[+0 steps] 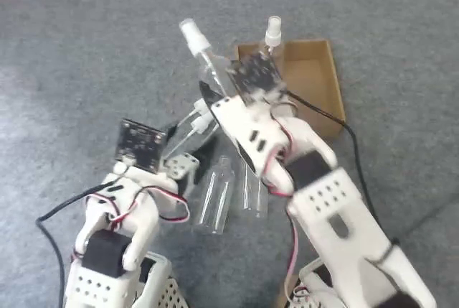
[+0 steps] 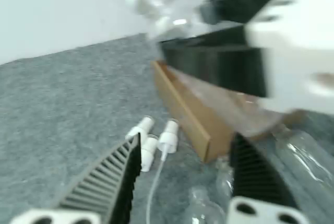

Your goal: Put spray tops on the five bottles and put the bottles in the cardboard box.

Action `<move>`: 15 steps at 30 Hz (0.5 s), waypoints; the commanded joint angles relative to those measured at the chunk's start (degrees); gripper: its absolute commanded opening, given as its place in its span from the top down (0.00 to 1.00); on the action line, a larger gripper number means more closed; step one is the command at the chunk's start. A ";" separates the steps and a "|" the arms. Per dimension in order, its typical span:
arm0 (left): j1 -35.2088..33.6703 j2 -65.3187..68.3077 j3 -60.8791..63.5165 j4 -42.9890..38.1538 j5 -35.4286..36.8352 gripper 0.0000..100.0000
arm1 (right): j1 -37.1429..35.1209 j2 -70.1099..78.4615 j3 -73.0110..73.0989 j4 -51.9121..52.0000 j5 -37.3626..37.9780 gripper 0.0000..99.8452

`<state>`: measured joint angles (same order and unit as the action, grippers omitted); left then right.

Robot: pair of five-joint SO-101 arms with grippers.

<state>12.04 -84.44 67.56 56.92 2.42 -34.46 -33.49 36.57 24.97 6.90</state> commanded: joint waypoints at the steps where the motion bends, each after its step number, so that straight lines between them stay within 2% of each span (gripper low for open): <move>1: 2.11 -0.70 -0.57 0.62 -0.09 0.66 | -0.40 2.51 -6.68 1.45 -0.79 0.99; 7: 2.02 -0.62 0.66 -1.76 0.70 0.65 | -3.12 1.63 -7.47 5.85 -3.78 0.99; 11: 2.02 -0.62 4.35 -6.33 2.02 0.65 | -7.43 -3.47 -7.47 10.07 -3.60 0.99; 15: 2.02 -0.62 4.79 -6.68 1.93 0.65 | -8.31 -9.63 -7.47 13.67 -3.52 0.99</move>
<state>14.42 -84.70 72.75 52.26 3.74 -41.93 -36.57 33.32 36.22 3.82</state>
